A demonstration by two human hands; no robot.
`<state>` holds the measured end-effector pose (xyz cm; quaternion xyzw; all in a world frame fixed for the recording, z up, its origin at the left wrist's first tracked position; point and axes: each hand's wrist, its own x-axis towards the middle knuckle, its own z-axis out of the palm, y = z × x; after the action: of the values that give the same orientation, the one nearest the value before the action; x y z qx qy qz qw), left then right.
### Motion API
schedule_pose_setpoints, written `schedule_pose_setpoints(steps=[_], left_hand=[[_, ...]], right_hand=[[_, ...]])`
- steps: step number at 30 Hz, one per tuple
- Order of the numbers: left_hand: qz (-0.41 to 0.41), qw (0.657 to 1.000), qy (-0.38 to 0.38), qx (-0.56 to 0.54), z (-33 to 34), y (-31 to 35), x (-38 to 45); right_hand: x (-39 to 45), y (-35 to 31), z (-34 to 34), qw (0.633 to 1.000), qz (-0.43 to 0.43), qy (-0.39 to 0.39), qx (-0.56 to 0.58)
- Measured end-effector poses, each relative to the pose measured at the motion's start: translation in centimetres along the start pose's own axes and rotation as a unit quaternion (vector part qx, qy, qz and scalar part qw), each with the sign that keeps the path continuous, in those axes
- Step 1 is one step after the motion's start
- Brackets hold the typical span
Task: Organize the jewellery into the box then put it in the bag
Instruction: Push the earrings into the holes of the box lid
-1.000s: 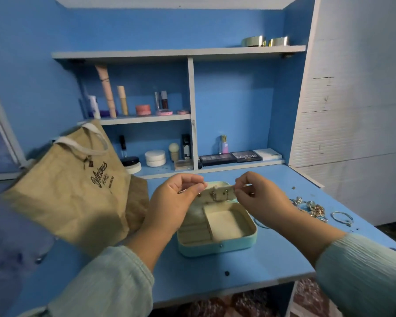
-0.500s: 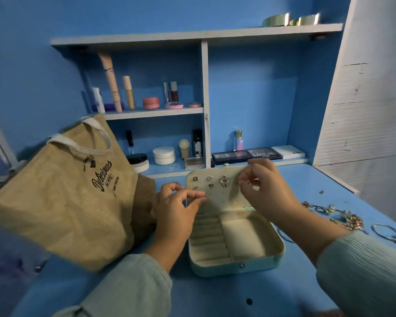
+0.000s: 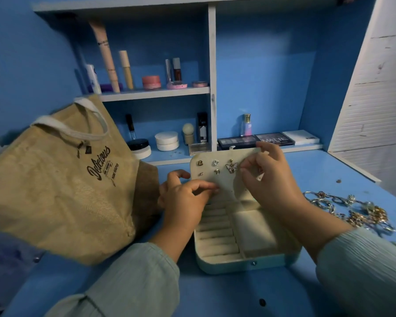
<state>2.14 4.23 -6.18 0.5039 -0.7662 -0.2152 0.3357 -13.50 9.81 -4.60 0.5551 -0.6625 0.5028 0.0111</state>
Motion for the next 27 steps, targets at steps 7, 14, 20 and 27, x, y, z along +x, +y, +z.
schedule_pose_setpoints(steps=[7, 14, 20, 27], left_hand=[[-0.005, 1.000, 0.001, -0.007, 0.2, 0.0, 0.3], [-0.005, 1.000, -0.001, 0.022, 0.2, 0.2, -0.1], [0.015, 0.998, 0.020, 0.055, 0.3, 0.3, -0.4], [0.026, 0.998, 0.037, 0.049, 0.6, 0.1, -0.4]], right_hand=[[-0.5, -0.1, -0.4, 1.000, -0.001, -0.011, -0.003], [-0.7, -0.3, -0.5, 1.000, -0.001, -0.011, -0.010], [-0.9, -0.3, -0.7, 1.000, -0.003, -0.010, -0.004], [-1.1, -0.3, -0.8, 1.000, -0.011, -0.007, -0.001]])
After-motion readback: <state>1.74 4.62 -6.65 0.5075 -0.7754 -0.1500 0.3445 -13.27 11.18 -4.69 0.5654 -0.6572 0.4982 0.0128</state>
